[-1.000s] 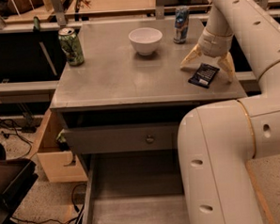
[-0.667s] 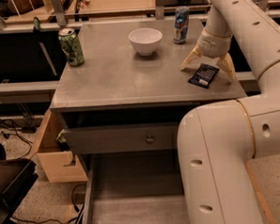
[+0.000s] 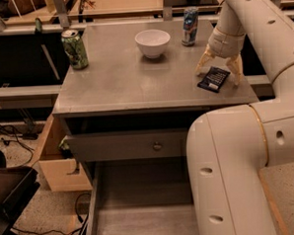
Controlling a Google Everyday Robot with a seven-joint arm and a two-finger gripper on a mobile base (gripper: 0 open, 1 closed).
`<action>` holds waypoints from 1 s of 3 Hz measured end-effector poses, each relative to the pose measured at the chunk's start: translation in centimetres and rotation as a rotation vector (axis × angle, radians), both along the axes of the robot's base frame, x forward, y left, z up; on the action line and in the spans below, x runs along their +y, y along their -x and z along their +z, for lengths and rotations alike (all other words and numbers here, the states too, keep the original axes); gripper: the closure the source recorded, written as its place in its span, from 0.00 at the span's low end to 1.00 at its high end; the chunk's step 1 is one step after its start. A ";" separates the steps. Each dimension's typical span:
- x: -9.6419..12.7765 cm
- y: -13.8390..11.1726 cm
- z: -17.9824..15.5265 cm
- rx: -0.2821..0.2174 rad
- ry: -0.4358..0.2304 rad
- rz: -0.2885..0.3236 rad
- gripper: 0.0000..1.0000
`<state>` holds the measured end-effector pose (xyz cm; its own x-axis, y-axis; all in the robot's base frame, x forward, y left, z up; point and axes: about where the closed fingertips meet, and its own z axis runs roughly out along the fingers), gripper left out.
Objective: Move rxbar blueberry near green can
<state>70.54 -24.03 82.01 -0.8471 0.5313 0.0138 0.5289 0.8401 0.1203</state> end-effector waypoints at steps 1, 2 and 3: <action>0.0 0.1 0.1 0.000 0.000 -0.001 0.56; -0.1 0.1 0.2 0.000 0.001 -0.002 0.56; -0.1 0.1 0.2 0.000 0.001 -0.003 0.57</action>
Offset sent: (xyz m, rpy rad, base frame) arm -0.0005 -0.0002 0.0011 -0.0004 0.0001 -0.0007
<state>70.43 -24.11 82.26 -0.8455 0.5338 0.0129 0.5314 0.8387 0.1192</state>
